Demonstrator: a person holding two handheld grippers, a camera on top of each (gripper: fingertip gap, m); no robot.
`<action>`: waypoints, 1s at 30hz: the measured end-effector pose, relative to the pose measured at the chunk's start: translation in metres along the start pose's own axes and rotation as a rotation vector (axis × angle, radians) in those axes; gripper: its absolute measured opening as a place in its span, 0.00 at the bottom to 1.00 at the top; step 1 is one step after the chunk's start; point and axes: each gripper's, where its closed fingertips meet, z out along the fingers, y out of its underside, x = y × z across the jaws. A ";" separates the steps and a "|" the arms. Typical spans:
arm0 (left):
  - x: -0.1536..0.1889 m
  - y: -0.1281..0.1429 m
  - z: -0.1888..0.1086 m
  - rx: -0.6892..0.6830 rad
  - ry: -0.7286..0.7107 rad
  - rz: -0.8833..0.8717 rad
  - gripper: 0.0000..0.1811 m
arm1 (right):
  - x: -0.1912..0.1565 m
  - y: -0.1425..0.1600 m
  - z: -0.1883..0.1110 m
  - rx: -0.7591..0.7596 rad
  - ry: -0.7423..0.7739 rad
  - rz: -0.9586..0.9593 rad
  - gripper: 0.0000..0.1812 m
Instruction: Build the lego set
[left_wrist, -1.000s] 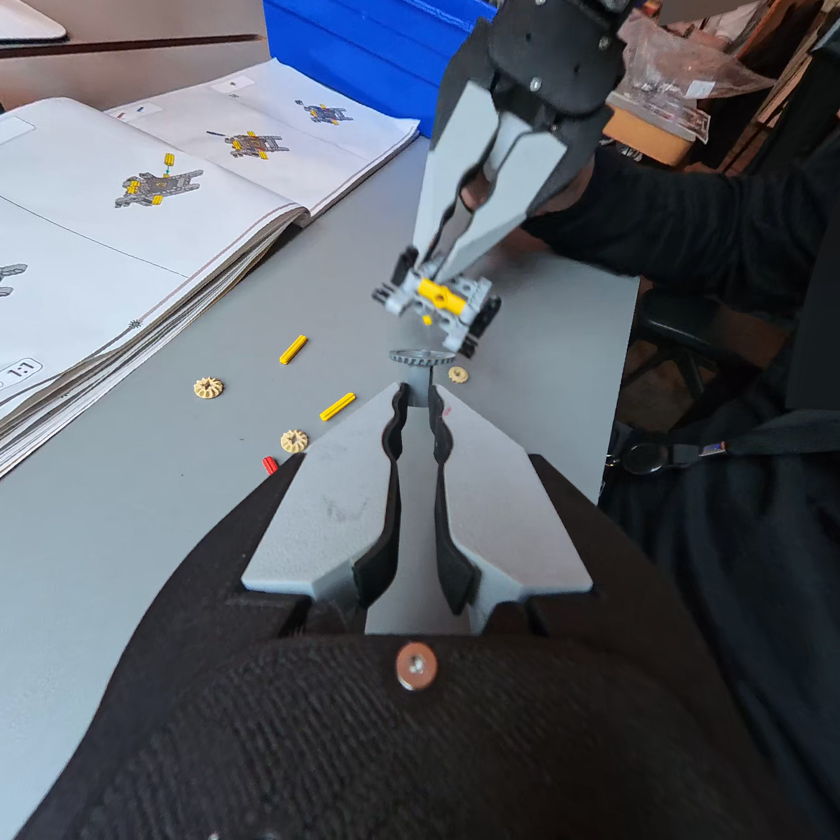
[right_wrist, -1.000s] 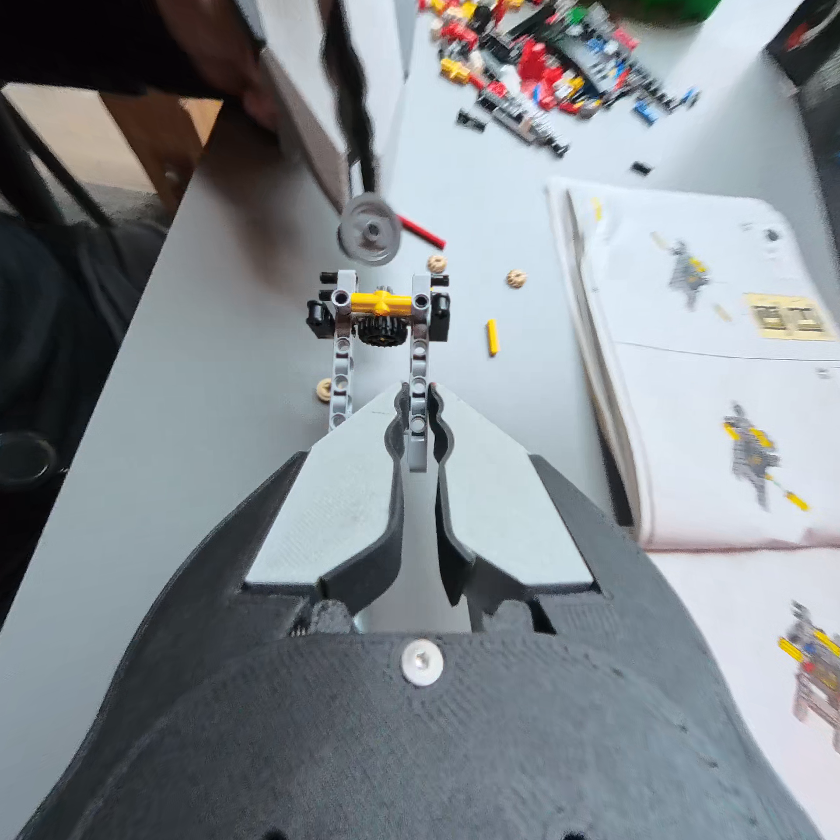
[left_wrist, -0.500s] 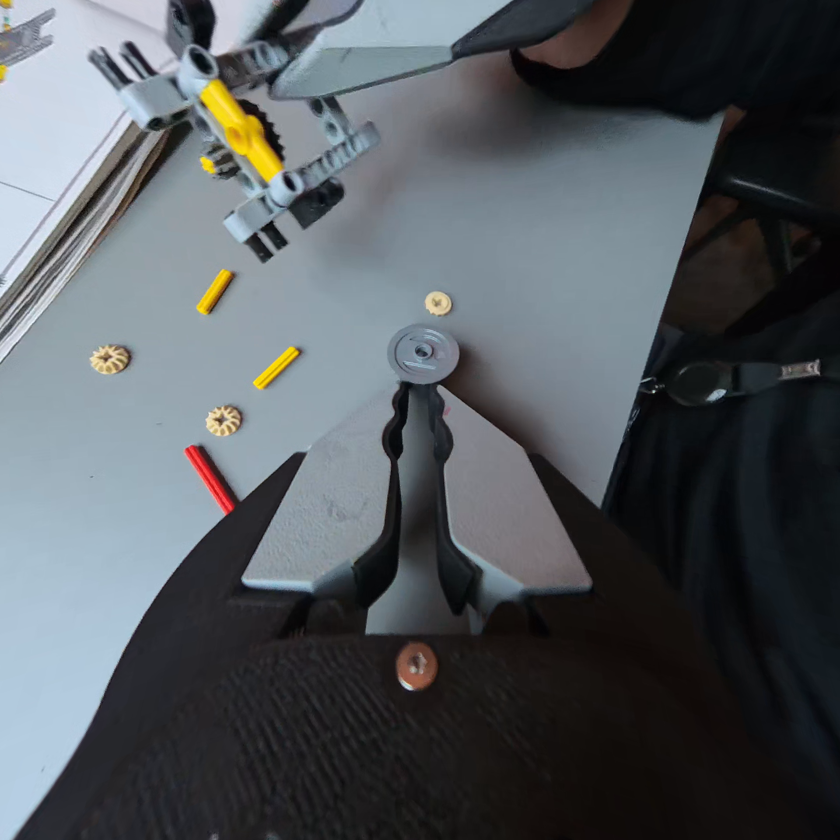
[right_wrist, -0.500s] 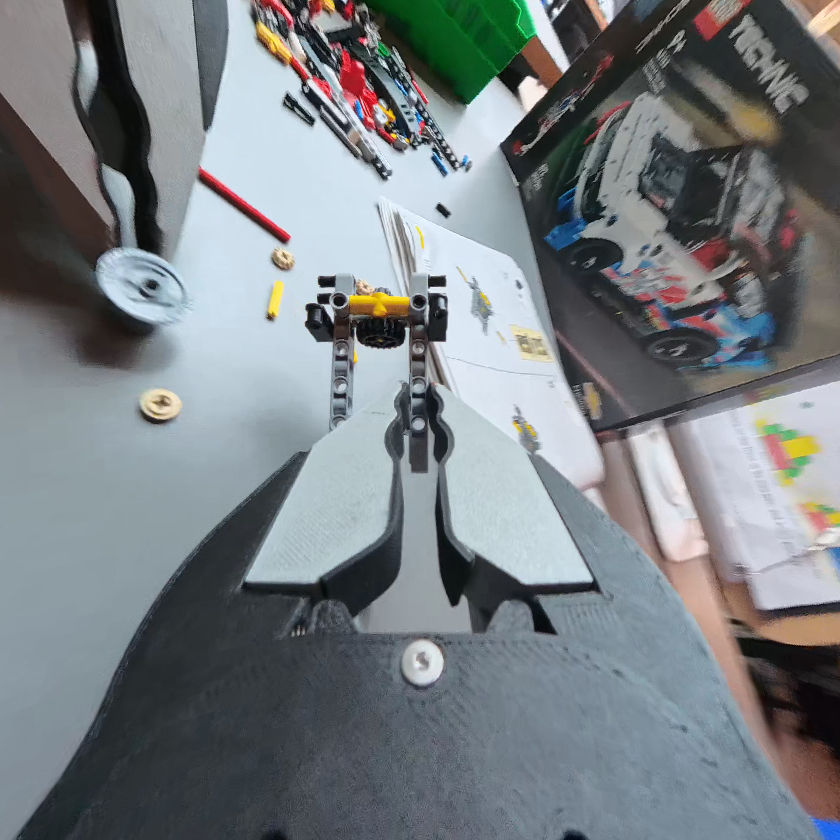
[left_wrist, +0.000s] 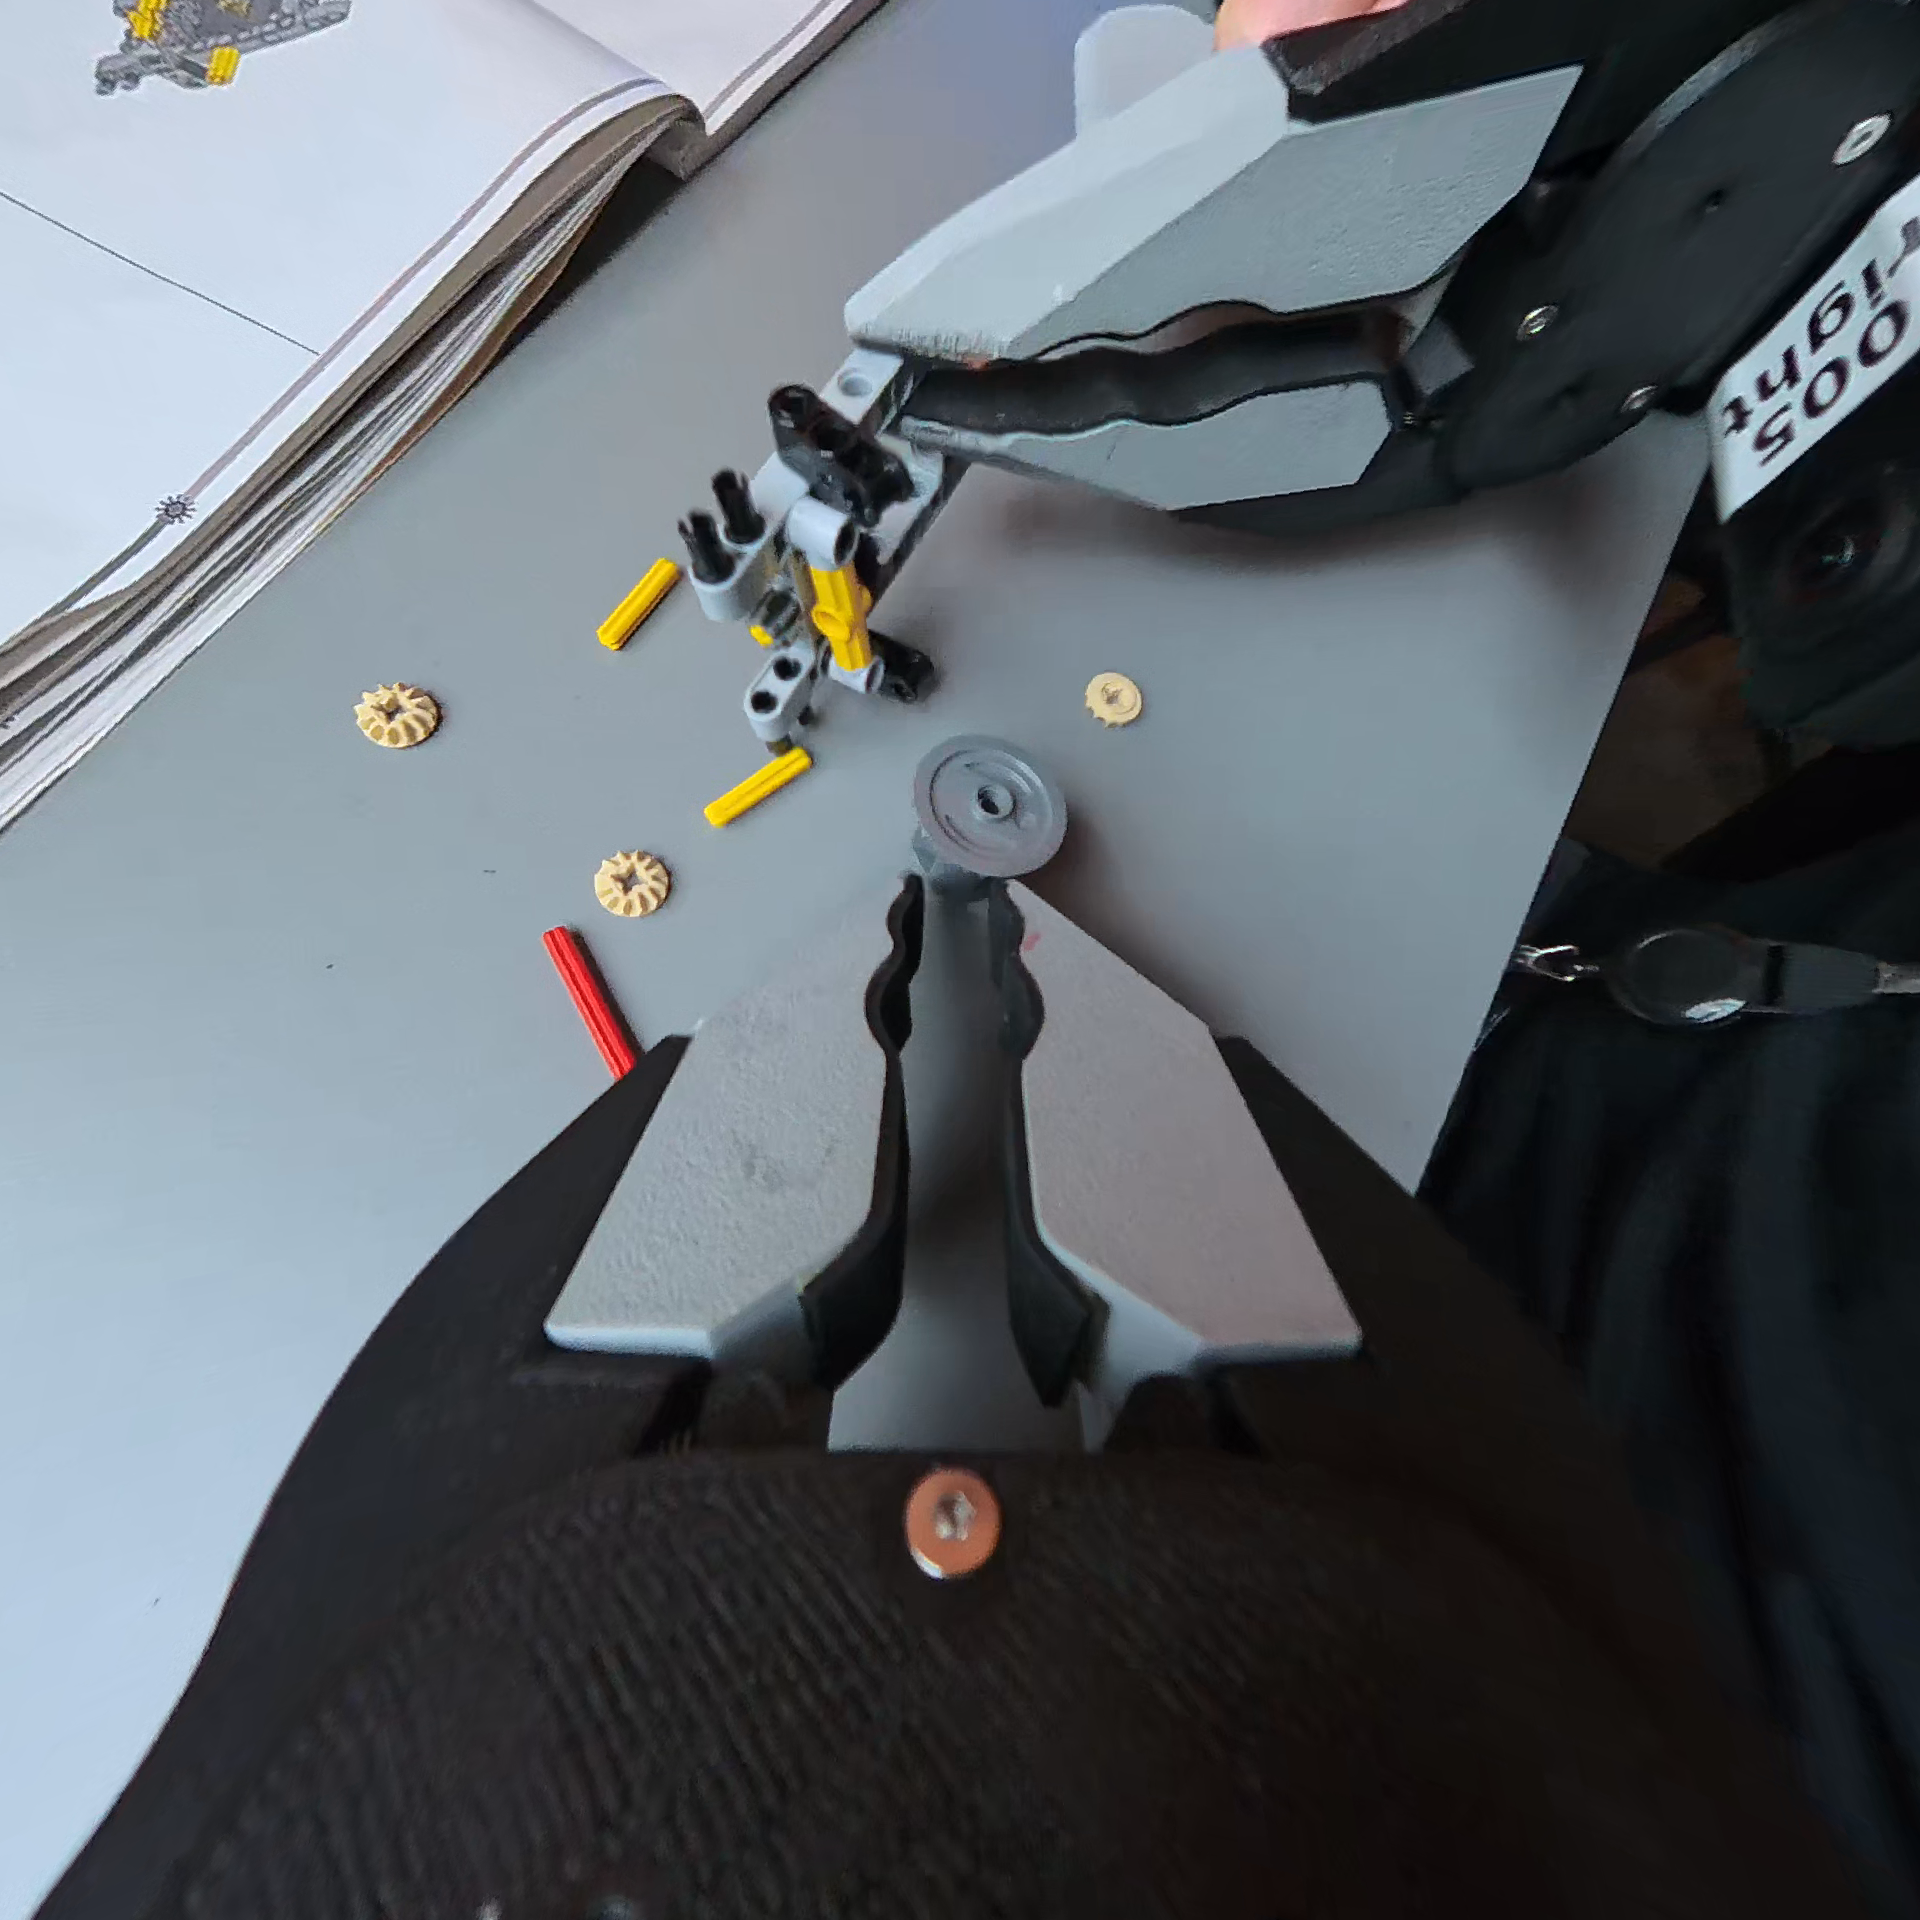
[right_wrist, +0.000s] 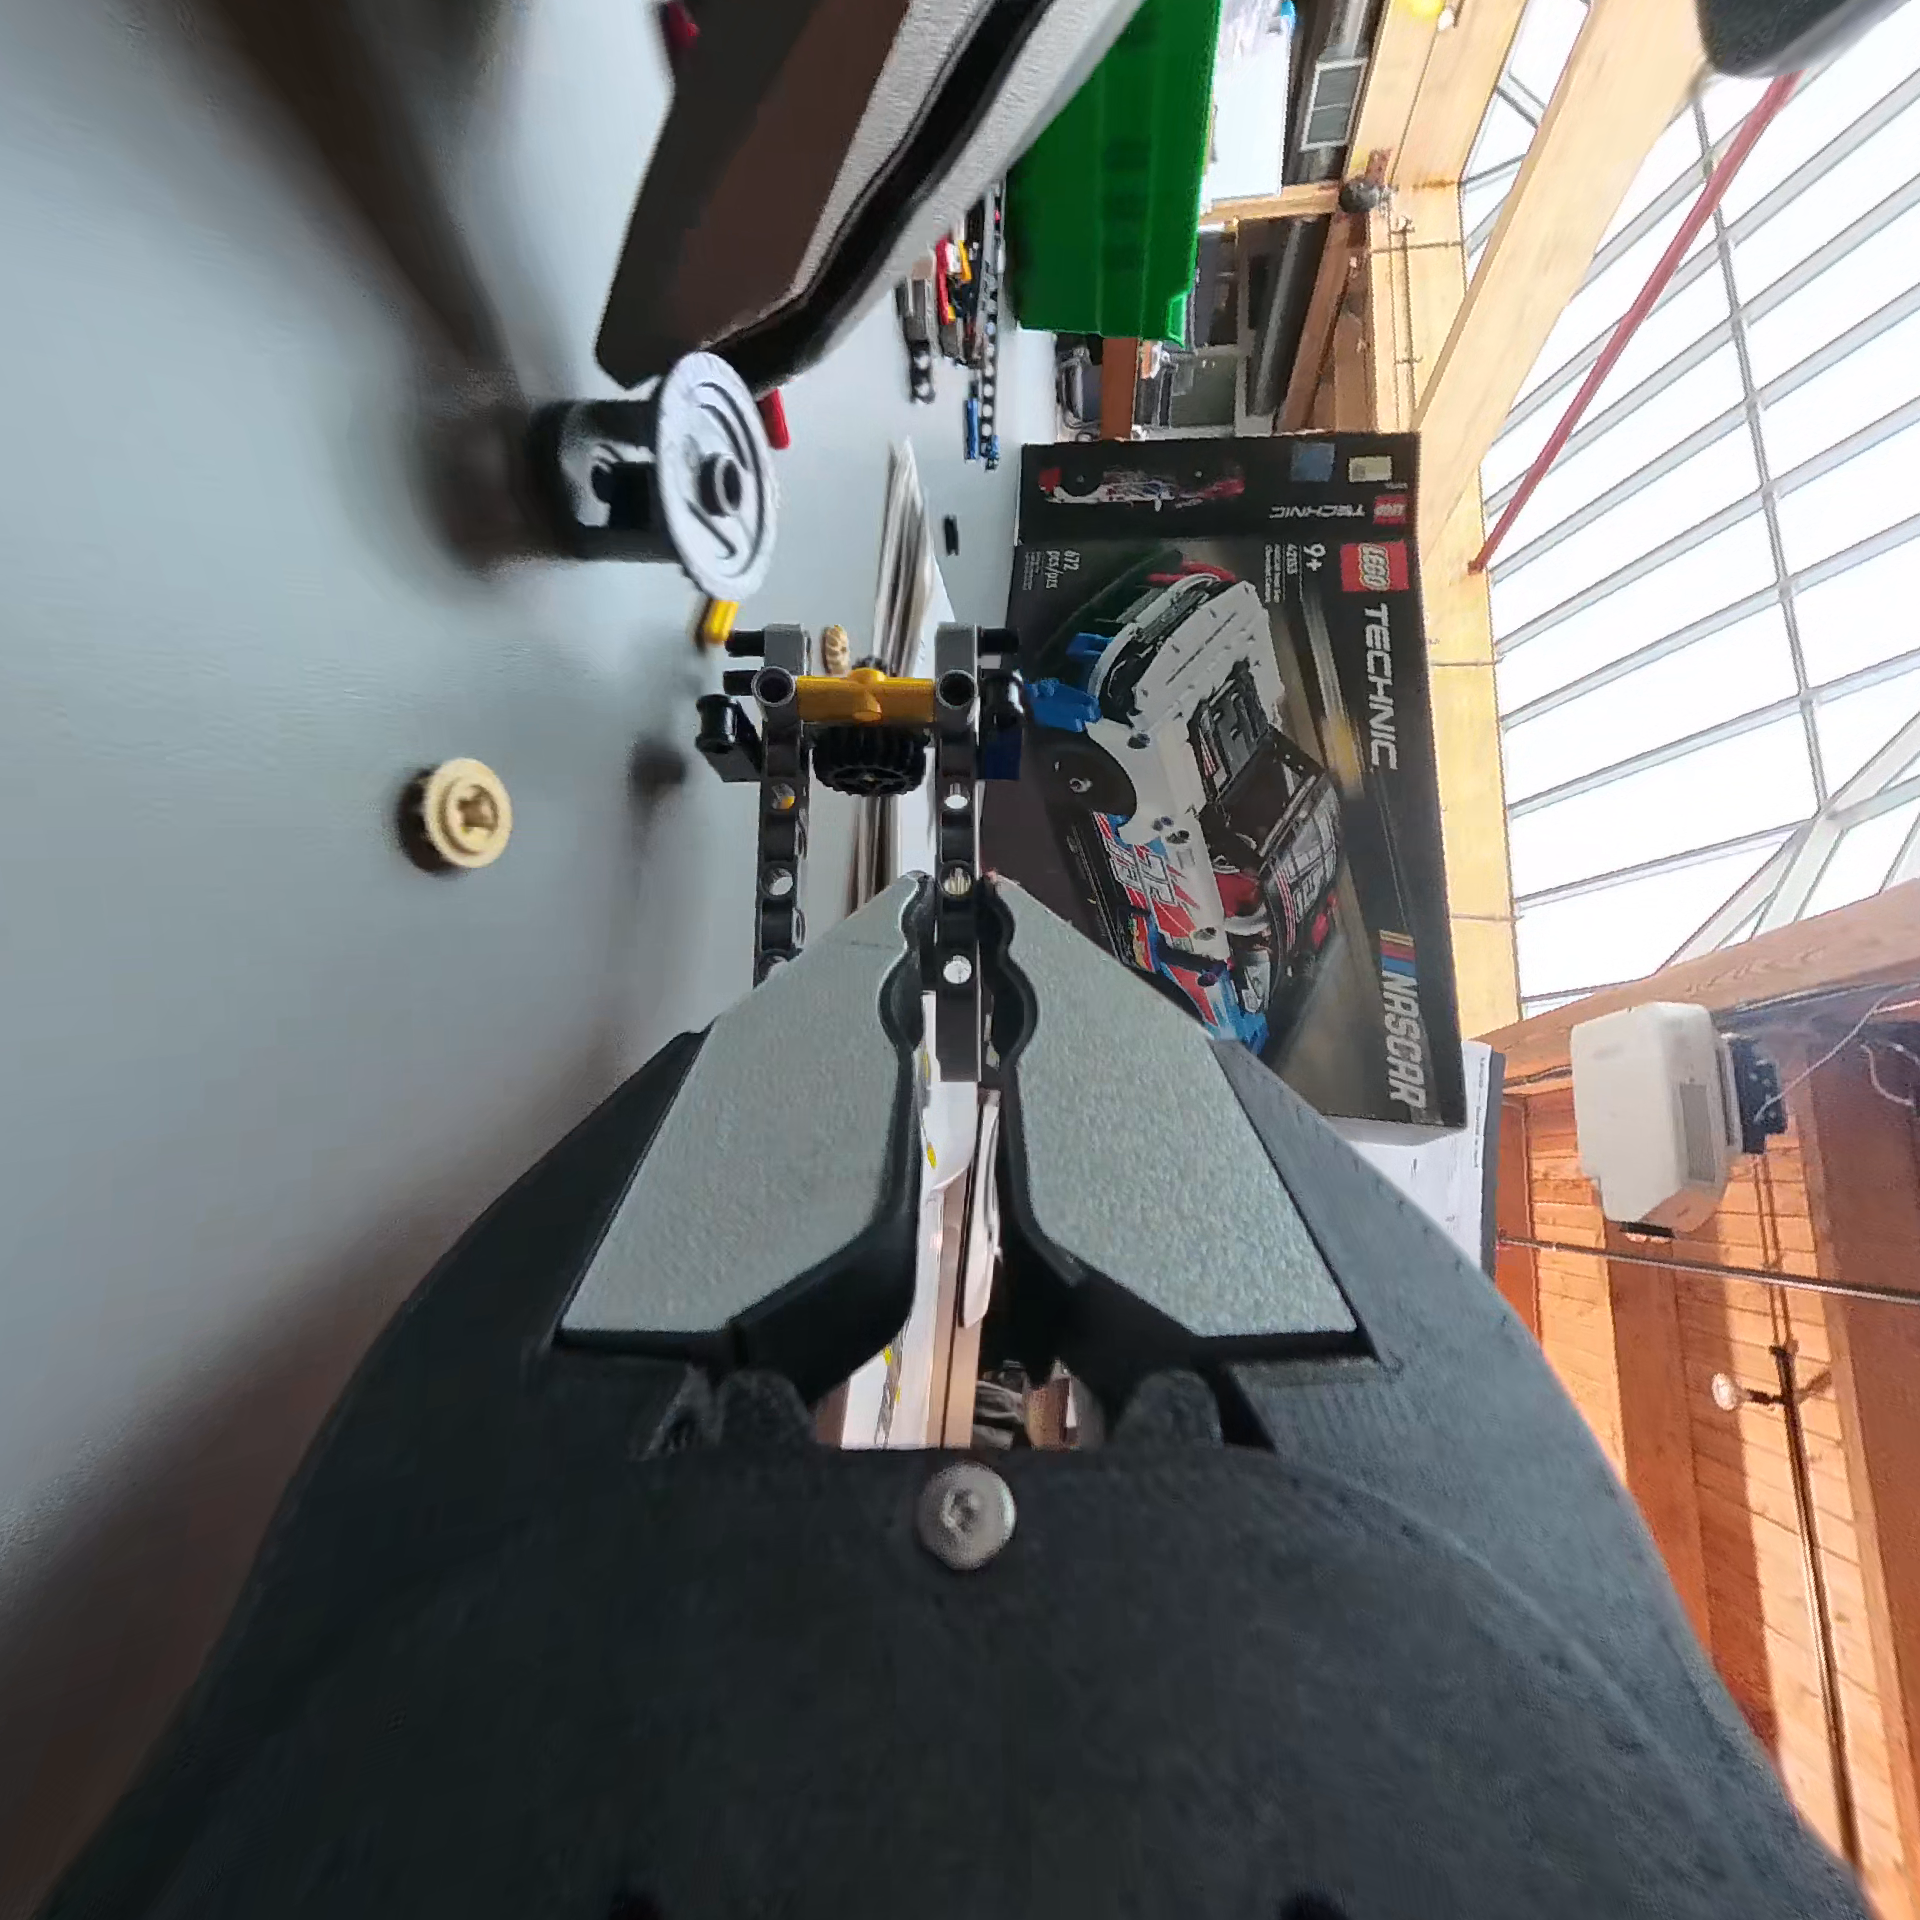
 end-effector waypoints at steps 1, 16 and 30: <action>0.000 0.000 -0.001 0.001 0.000 0.004 0.07 | -0.003 -0.001 0.000 0.002 -0.008 -0.010 0.02; -0.022 -0.018 -0.037 0.161 0.044 -0.007 0.15 | -0.008 -0.008 -0.002 0.048 -0.011 -0.030 0.03; -0.033 -0.022 -0.033 0.182 0.101 0.016 0.13 | -0.008 -0.006 -0.003 0.050 -0.015 -0.018 0.05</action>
